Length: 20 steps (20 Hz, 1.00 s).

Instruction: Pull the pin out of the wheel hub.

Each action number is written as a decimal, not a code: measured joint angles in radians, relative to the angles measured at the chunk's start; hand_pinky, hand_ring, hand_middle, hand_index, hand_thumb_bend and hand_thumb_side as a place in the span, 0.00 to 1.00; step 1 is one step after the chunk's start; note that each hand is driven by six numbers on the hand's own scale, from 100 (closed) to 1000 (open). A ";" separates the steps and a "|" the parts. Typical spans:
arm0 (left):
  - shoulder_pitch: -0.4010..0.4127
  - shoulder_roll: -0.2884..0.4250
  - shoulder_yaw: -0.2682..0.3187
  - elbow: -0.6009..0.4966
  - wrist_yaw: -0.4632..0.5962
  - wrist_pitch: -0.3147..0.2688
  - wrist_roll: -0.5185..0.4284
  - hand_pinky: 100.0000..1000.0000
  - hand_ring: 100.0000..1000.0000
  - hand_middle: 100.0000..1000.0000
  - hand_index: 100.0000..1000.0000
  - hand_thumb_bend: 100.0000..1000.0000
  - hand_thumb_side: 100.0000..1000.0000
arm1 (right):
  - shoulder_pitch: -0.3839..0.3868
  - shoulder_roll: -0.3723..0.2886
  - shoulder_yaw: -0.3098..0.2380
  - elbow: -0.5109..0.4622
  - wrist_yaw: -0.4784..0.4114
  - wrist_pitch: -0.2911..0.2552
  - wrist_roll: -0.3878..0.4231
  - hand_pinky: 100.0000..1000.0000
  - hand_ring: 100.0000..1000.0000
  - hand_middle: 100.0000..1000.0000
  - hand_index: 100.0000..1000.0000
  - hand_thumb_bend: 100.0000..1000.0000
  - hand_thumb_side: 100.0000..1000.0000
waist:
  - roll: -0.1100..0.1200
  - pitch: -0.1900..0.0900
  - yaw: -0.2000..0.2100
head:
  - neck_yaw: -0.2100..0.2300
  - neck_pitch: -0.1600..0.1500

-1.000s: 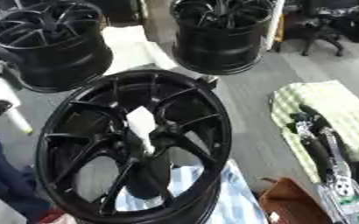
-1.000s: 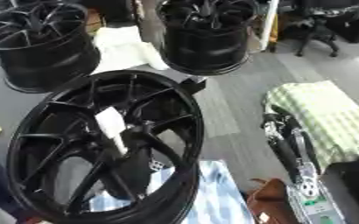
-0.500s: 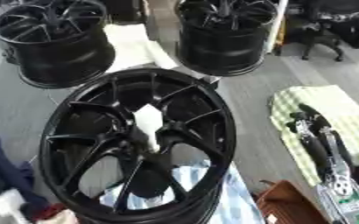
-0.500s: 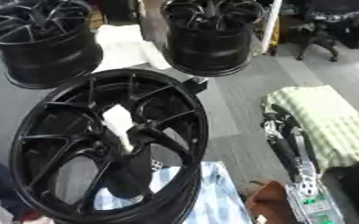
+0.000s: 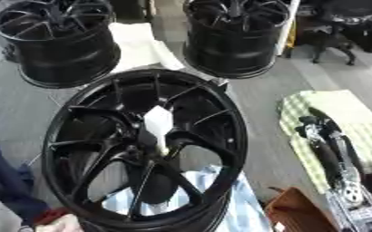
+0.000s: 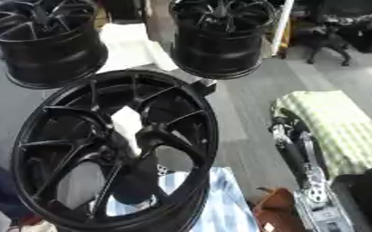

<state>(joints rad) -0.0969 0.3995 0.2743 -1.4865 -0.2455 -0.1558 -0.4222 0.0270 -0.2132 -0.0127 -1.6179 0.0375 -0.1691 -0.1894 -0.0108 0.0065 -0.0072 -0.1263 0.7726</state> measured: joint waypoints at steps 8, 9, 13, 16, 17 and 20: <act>0.022 -0.191 0.064 -0.156 0.174 0.157 0.001 0.61 1.00 0.57 0.86 0.00 0.90 | 0.000 0.007 0.000 0.000 -0.001 0.002 -0.004 0.73 0.66 0.68 0.88 0.01 0.64 | -0.006 0.000 0.009 | 0.000 0.000; 0.025 -0.202 0.066 -0.168 0.191 0.171 0.007 0.61 1.00 0.57 0.86 0.00 0.89 | 0.000 0.007 0.000 0.000 -0.001 0.002 -0.004 0.73 0.66 0.68 0.88 0.01 0.64 | -0.007 0.000 0.010 | 0.000 0.000; 0.033 -0.225 0.068 -0.186 0.231 0.213 0.042 0.61 1.00 0.57 0.85 0.00 0.89 | 0.000 0.009 0.000 0.000 -0.001 0.002 -0.004 0.73 0.66 0.68 0.88 0.01 0.63 | -0.009 0.001 0.011 | 0.001 0.000; 0.037 -0.233 0.067 -0.191 0.243 0.231 0.060 0.61 1.00 0.56 0.85 0.00 0.89 | 0.000 0.011 0.000 0.000 -0.001 0.002 -0.003 0.73 0.66 0.68 0.88 0.01 0.63 | -0.010 0.005 0.011 | 0.001 0.000; 0.038 -0.233 0.065 -0.191 0.246 0.236 0.065 0.61 1.00 0.56 0.85 0.00 0.89 | 0.000 0.013 0.000 0.000 -0.001 0.002 -0.003 0.73 0.66 0.68 0.88 0.01 0.63 | -0.010 0.006 0.011 | 0.002 0.000; 0.045 -0.237 0.057 -0.191 0.247 0.244 0.073 0.61 1.00 0.57 0.85 0.00 0.89 | 0.000 0.014 0.000 0.000 -0.001 0.001 0.000 0.73 0.66 0.68 0.88 0.01 0.63 | -0.010 0.006 0.011 | 0.004 0.000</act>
<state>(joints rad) -0.0520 0.1627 0.3315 -1.6770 0.0014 0.0882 -0.3495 0.0269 -0.1989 -0.0122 -1.6179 0.0367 -0.1681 -0.1895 -0.0212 0.0127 0.0038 -0.1219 0.7726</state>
